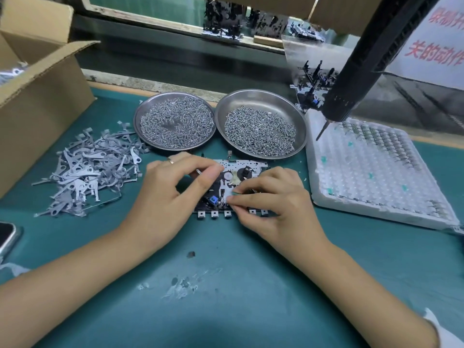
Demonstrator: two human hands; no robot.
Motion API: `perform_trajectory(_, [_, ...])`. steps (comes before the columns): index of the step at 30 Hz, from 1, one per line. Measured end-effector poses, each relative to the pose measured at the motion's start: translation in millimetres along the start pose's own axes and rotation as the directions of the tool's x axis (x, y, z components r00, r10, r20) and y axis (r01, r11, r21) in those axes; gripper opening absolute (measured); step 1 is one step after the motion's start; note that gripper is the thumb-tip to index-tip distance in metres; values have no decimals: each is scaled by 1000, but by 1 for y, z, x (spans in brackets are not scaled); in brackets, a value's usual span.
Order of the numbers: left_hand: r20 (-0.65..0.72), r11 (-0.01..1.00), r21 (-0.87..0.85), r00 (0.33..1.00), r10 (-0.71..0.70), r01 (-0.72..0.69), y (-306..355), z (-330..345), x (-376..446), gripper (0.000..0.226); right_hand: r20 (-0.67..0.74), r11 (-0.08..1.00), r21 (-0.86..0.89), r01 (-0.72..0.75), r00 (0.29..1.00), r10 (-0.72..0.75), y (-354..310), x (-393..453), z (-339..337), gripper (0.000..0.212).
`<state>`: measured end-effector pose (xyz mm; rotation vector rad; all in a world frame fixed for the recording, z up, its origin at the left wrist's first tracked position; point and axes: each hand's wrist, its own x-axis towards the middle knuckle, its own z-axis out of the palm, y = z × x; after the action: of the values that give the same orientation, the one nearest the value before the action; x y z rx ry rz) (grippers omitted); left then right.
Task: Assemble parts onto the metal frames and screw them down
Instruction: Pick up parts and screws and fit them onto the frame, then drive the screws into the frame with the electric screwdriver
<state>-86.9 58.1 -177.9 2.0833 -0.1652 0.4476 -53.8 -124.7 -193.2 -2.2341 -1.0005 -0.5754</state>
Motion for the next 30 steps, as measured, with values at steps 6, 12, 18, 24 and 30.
perform_trajectory(6, [113,963,231,987,114,-138,4,1,-7,28,45,1000,20,-14,999,13,-4,1,-3,10])
perform_trajectory(12, [193,929,292,965,176,-228,1,6,-9,40,81,989,86,-121,990,114,-6,0,-7,17])
perform_trajectory(18, [179,946,250,970,163,-205,1,7,-8,39,49,982,139,-128,991,123,-7,-1,-5,17])
perform_trajectory(24, [164,960,214,976,144,-178,0,8,-7,25,-278,984,121,-130,947,159,-11,2,-21,20])
perform_trajectory(30, [163,974,173,980,118,-146,-2,8,-5,23,-610,941,176,-291,717,336,6,51,-66,76])
